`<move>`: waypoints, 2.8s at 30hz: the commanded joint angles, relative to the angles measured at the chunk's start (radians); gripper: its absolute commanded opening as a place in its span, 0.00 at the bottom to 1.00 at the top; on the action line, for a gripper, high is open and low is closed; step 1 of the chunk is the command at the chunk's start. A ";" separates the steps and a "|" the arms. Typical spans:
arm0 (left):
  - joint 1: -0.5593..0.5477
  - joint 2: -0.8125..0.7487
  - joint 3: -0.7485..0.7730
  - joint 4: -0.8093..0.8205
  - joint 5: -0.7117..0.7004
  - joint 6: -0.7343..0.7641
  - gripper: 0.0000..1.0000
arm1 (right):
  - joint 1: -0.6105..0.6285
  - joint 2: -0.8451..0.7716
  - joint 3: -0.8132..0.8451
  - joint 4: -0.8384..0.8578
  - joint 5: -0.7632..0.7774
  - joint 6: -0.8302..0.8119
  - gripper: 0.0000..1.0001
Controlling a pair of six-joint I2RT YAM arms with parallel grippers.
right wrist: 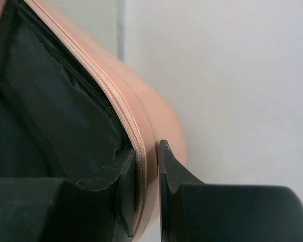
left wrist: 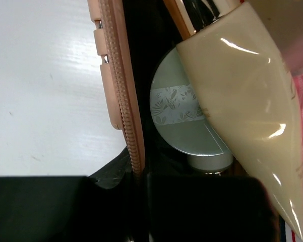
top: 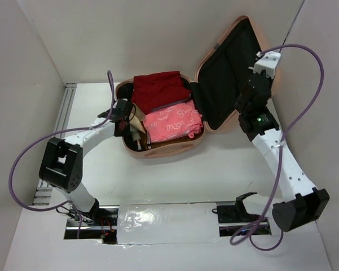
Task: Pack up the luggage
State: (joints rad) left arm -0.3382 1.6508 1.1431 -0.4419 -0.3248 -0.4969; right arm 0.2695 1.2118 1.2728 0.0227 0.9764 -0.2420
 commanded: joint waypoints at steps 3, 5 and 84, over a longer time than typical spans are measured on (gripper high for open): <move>-0.176 -0.094 -0.002 0.167 0.299 -0.117 0.00 | 0.266 -0.049 0.022 0.120 -0.403 -0.011 0.00; -0.186 -0.085 -0.014 0.183 0.309 -0.138 0.00 | 0.353 -0.049 0.069 0.070 -0.436 -0.026 0.00; 0.097 0.693 0.844 0.063 0.473 0.009 0.89 | -0.027 0.415 -0.173 -0.032 -1.091 0.145 1.00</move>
State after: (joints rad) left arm -0.1539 2.2288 1.8286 -0.6296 -0.0380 -0.4995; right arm 0.0093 1.7149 1.1820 -0.0338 0.1150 -0.1276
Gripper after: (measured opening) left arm 0.881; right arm 0.994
